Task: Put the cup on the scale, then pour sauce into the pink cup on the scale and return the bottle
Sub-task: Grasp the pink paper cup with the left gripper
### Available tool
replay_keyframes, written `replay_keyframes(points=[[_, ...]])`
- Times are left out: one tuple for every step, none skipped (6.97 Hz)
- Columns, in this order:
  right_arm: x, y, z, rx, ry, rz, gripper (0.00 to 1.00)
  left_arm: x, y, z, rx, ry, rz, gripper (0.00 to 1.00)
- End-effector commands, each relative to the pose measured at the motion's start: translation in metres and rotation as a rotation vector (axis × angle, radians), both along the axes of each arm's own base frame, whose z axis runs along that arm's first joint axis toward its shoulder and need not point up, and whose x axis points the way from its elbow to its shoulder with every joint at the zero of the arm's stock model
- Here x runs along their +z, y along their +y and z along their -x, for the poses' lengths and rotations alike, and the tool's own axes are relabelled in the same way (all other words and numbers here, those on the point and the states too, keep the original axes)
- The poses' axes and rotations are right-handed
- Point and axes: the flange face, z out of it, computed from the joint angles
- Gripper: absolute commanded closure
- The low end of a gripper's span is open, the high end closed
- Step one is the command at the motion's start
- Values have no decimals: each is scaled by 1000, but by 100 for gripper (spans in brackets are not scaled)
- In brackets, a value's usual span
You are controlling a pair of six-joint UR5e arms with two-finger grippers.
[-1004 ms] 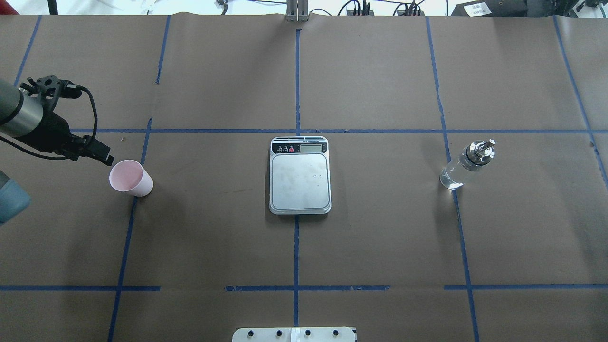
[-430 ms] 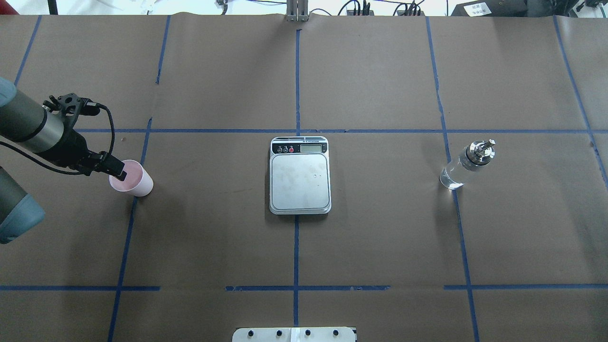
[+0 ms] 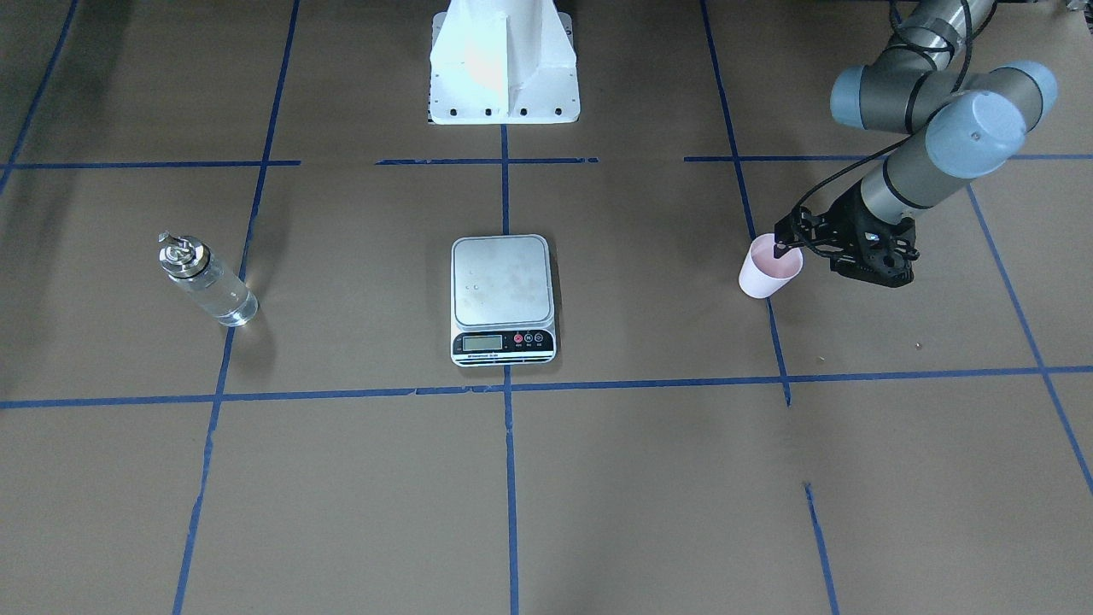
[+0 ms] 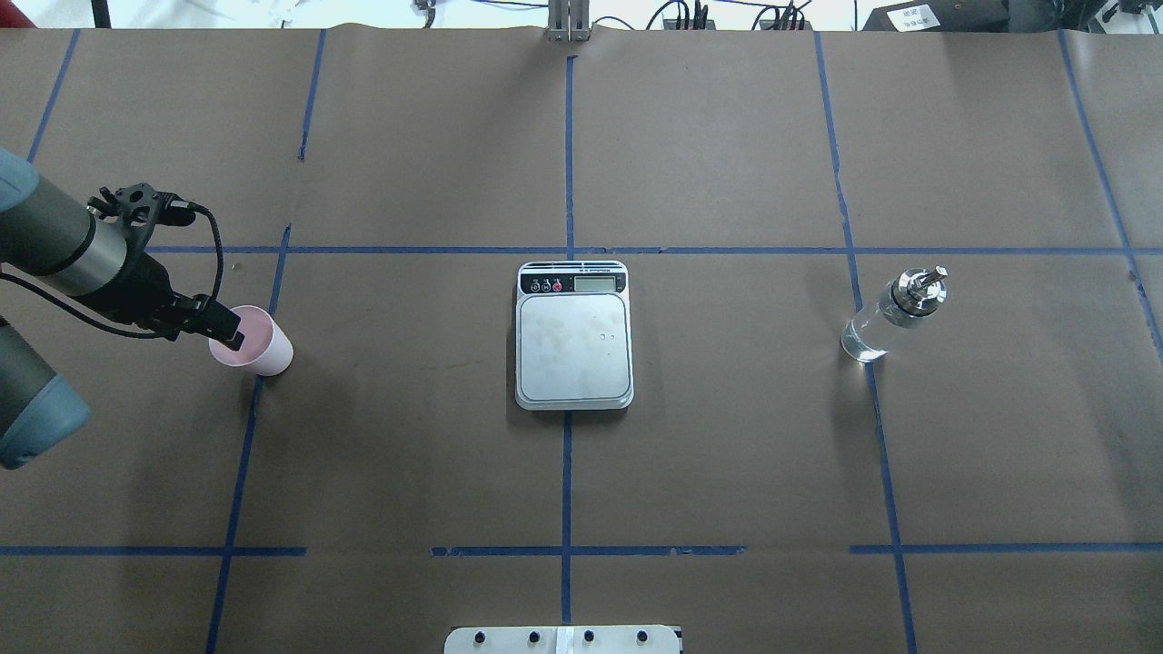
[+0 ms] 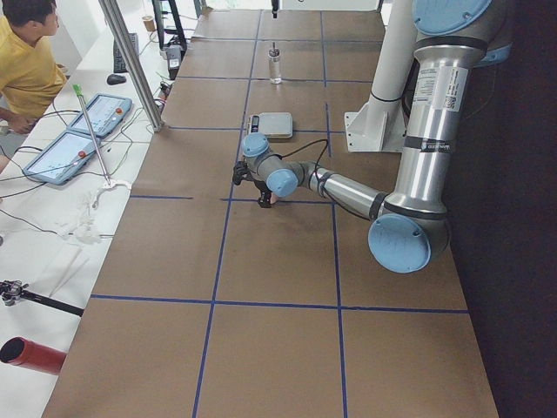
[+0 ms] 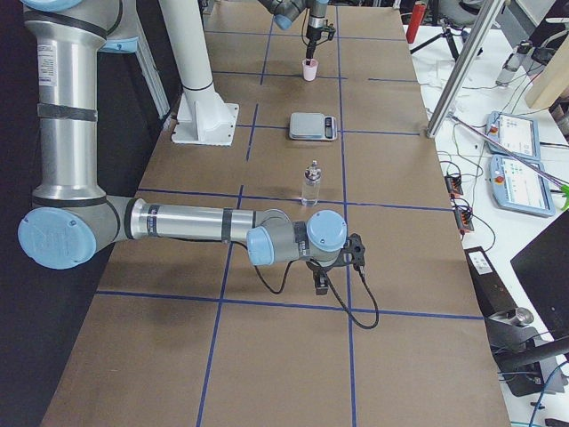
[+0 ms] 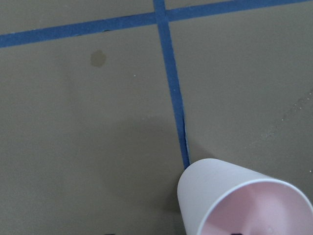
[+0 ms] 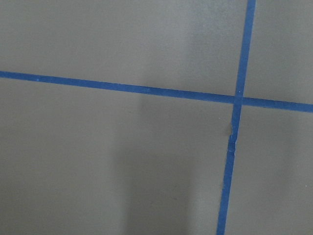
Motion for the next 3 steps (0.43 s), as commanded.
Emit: replay_keyframes(points=[[0, -1, 2, -4, -2, -1, 0, -6, -2, -6, 5, 5, 1, 100], [-1, -4, 2, -3, -2, -3, 0, -14, -4, -7, 0, 12, -2, 100], [-2, -4, 3, -5, -4, -4, 0, -15, -4, -6, -2, -1, 15, 100]])
